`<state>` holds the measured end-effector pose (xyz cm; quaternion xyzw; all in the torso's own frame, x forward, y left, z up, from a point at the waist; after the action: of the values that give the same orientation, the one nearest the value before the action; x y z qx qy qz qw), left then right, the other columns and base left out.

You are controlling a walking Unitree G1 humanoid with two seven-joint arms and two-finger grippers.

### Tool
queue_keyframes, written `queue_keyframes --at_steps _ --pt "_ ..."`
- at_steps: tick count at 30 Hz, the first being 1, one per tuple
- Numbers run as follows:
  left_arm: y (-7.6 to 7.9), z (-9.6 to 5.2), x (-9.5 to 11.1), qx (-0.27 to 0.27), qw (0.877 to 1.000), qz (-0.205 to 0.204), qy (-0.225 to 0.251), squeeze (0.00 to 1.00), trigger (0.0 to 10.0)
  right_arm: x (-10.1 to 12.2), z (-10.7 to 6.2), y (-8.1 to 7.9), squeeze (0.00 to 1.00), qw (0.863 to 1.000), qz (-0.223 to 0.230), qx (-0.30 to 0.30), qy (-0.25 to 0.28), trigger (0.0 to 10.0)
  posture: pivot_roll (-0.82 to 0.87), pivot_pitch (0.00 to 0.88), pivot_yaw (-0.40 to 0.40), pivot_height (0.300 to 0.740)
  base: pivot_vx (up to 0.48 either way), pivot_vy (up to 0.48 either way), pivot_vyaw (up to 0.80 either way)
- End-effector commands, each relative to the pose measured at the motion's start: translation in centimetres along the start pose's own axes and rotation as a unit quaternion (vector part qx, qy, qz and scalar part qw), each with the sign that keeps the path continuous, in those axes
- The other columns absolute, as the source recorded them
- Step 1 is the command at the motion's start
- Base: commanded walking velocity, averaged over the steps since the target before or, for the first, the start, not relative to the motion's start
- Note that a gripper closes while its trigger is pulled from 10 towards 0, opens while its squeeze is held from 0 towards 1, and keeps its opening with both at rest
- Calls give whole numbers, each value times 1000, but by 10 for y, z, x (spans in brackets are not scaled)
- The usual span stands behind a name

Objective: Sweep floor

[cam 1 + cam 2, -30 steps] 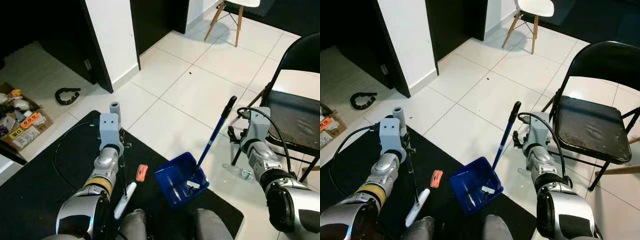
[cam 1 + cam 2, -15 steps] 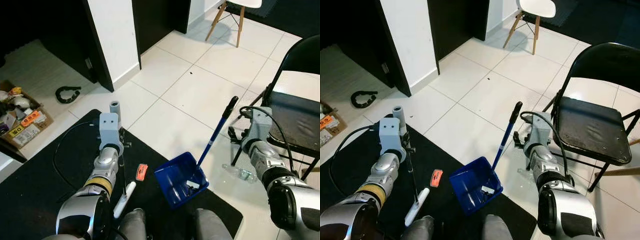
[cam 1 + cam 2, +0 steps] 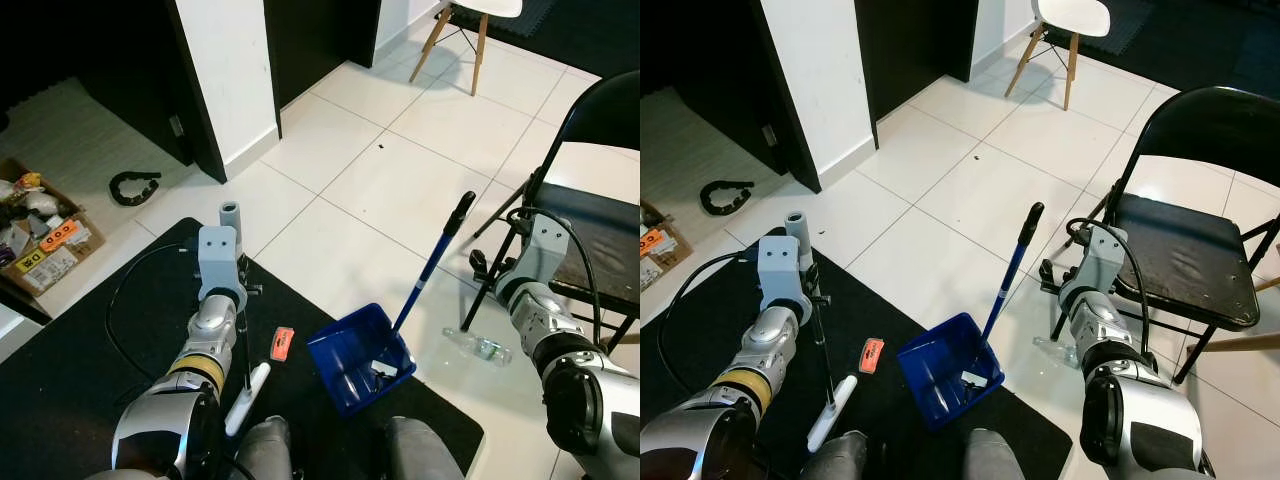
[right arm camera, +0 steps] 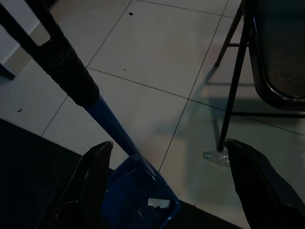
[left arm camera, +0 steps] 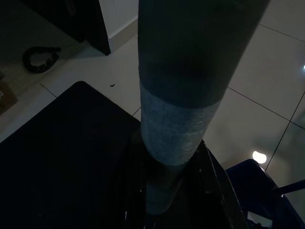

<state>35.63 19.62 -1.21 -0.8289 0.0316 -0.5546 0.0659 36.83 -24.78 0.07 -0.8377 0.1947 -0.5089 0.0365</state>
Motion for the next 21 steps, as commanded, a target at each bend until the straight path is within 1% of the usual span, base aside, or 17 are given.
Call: queue_keyframes --at_steps 1,6,12,21 --pt "12 -7 -27 -12 999 -14 -46 0 10000 -1 0 4 0 1000 13 -8 -8 10000 -43 33 -57 740 0 0 0" --pt "12 -7 -27 -13 999 -13 -46 0 10000 -1 0 4 0 1000 12 -8 -7 10000 -43 32 -57 740 0 0 0" --pt "12 -7 -27 -13 999 -13 -47 0 10000 0 0 5 0 1000 26 -15 -10 10000 -45 29 -62 740 0 0 0" --pt "12 -8 -28 -12 999 -13 -47 0 10000 0 0 7 0 999 26 -21 -9 10000 -47 31 -66 740 0 0 0"
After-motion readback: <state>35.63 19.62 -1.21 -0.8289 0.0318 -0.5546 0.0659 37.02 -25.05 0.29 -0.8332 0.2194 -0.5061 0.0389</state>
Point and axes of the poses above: a point about 5 cm out from each wrist's last joint towards the gripper, its own z axis pointing out of the wrist towards the gripper, its own x axis along the axis of the wrist's last joint, y = z × x, the point moved 6 cm from there along z, pointing out of the wrist towards the gripper, and after that the axes turned 6 degrees about z, right-handed, at the moved point
